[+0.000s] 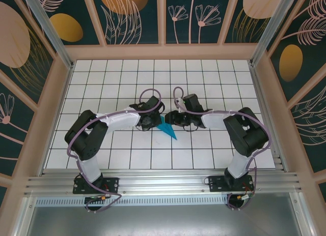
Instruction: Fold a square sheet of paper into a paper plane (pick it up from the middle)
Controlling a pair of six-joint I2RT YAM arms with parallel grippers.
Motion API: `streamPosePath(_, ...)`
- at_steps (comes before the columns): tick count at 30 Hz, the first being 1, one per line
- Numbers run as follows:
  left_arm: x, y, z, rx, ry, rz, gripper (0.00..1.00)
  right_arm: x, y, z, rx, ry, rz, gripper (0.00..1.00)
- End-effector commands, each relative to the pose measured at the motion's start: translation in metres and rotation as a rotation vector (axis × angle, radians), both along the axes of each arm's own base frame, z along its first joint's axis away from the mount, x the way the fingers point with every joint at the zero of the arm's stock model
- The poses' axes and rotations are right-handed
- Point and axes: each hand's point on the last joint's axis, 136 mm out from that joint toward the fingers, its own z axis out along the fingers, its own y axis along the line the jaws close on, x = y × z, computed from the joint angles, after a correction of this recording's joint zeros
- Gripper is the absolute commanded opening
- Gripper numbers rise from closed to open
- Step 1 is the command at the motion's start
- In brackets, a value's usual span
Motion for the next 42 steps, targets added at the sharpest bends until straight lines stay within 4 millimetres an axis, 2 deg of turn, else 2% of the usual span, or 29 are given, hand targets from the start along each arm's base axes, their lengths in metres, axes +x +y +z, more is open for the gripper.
streamPosePath(1,0.001,0.0,0.01,-0.006,-0.031,-0.015,0.06,-0.003,0.01,0.002,0.011,-0.012,0.063,0.46)
streamPosePath(6,0.002,0.002,0.012,0.003,-0.043,-0.015,0.06,-0.006,0.01,-0.002,0.009,0.0,0.078,0.46)
streamPosePath(11,0.003,0.001,0.015,-0.001,-0.053,-0.013,0.08,-0.017,0.01,0.004,0.044,0.001,0.101,0.46)
streamPosePath(18,0.004,0.001,0.017,-0.004,-0.058,-0.012,0.08,-0.018,0.001,0.011,0.027,-0.035,0.076,0.48)
streamPosePath(22,0.005,0.0,0.017,-0.006,-0.061,-0.013,0.08,-0.029,0.009,0.017,0.082,-0.047,0.13,0.51)
streamPosePath(34,0.006,-0.004,0.017,-0.019,-0.059,-0.019,0.09,-0.029,0.003,-0.007,-0.053,-0.054,0.145,0.48)
streamPosePath(42,0.006,-0.006,0.016,-0.026,-0.054,-0.024,0.1,-0.026,0.004,-0.012,-0.14,-0.096,0.145,0.46)
